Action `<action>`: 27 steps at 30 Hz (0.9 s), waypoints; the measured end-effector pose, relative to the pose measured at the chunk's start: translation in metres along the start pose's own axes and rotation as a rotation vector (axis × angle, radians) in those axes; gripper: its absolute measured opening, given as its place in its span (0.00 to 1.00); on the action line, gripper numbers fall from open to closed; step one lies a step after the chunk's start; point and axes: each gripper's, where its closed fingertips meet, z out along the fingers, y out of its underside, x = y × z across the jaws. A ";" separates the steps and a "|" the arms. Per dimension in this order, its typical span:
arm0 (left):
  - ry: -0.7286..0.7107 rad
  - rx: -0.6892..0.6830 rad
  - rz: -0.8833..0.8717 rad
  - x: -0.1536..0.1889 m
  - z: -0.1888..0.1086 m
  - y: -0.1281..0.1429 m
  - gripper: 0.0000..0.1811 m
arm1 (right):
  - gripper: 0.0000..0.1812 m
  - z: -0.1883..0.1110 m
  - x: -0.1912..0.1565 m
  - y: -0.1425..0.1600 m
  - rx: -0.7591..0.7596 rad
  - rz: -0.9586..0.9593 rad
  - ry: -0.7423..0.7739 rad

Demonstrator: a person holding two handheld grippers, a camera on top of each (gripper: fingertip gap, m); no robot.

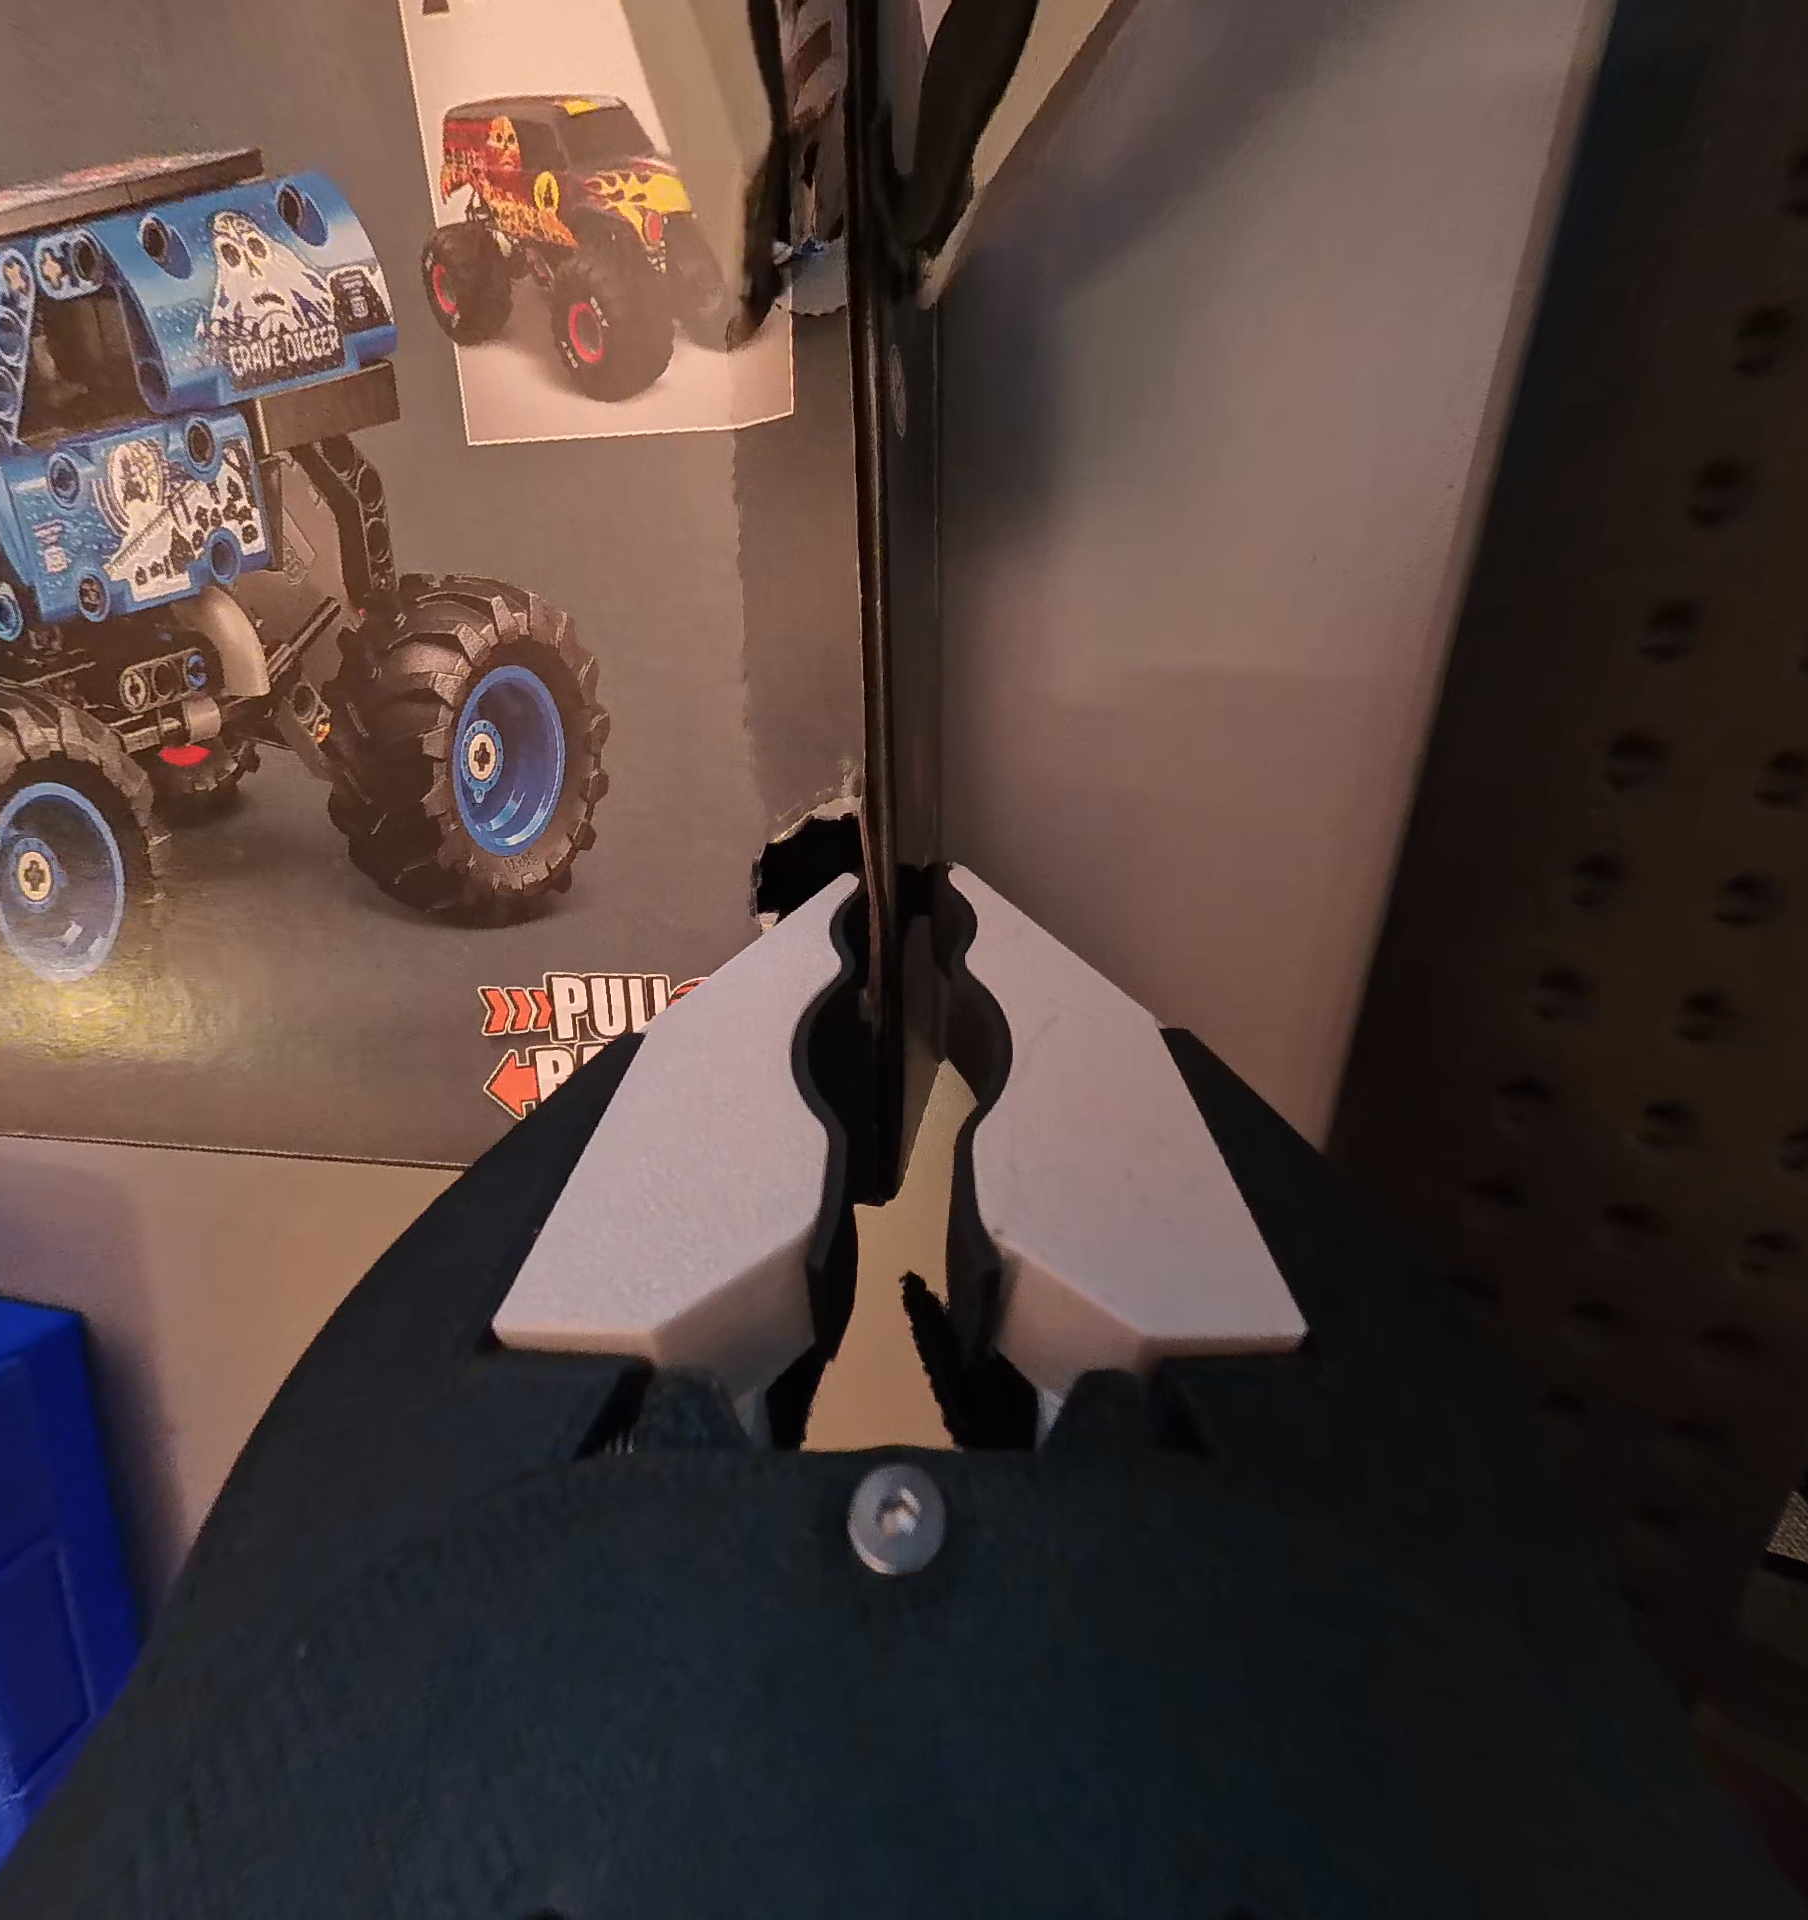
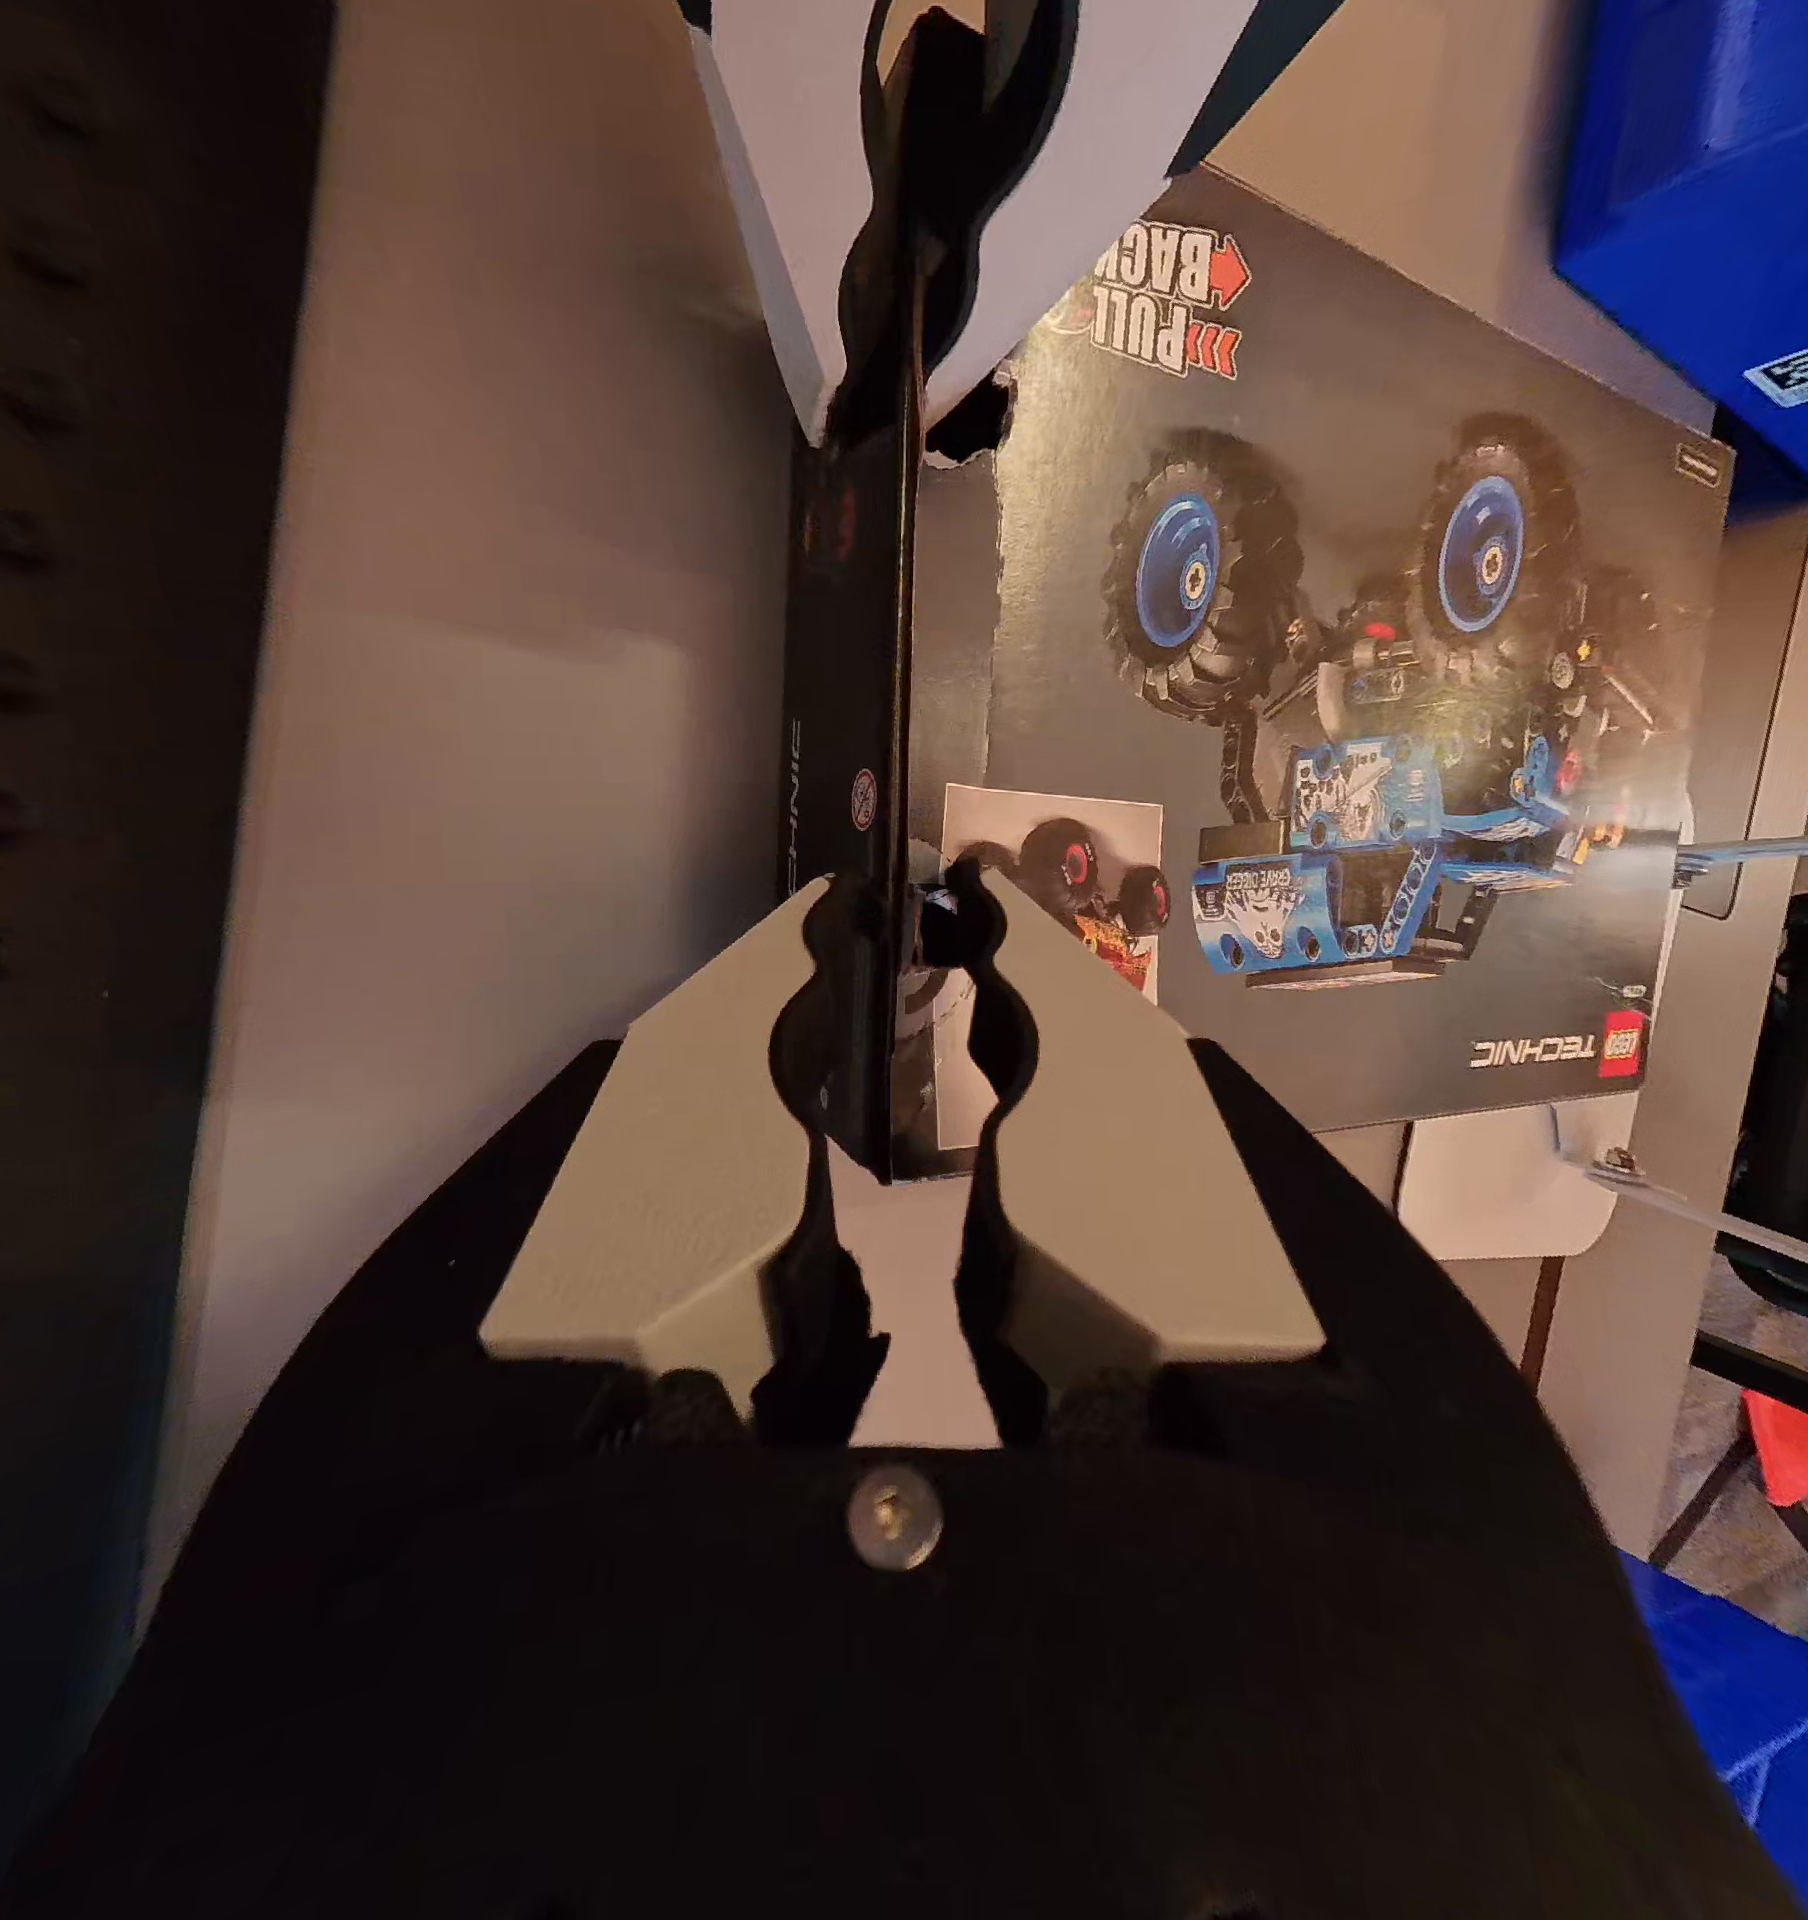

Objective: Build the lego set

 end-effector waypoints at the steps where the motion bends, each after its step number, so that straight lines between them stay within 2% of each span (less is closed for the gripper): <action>1: -0.001 -0.001 0.000 0.000 0.000 0.000 0.04 | 0.09 -0.001 -0.001 0.000 -0.003 -0.004 -0.004; 4: 0.001 0.000 0.001 0.001 0.000 0.000 0.04 | 0.07 -0.002 -0.003 0.000 0.008 0.001 -0.037; 5: 0.001 0.001 0.004 0.001 0.000 0.000 0.04 | 0.04 -0.002 -0.007 0.001 0.017 0.003 -0.067; 9: -0.003 0.005 0.007 0.001 0.000 0.000 0.03 | 0.04 0.001 -0.009 0.001 0.070 0.021 -0.088; 15: -0.017 0.007 0.013 0.001 0.000 -0.001 0.04 | 0.08 0.005 -0.009 0.004 -0.018 0.006 -0.133; 20: -0.014 0.005 0.008 0.001 0.000 -0.001 0.04 | 0.07 -0.018 0.004 0.004 -0.012 0.044 -0.080; 22: -0.010 0.003 0.007 0.001 0.000 -0.001 0.04 | 0.10 -0.015 0.001 0.013 -0.041 0.060 -0.091; 27: -0.020 0.006 0.009 0.002 -0.001 -0.001 0.04 | 0.08 -0.012 -0.002 0.016 -0.077 0.021 -0.051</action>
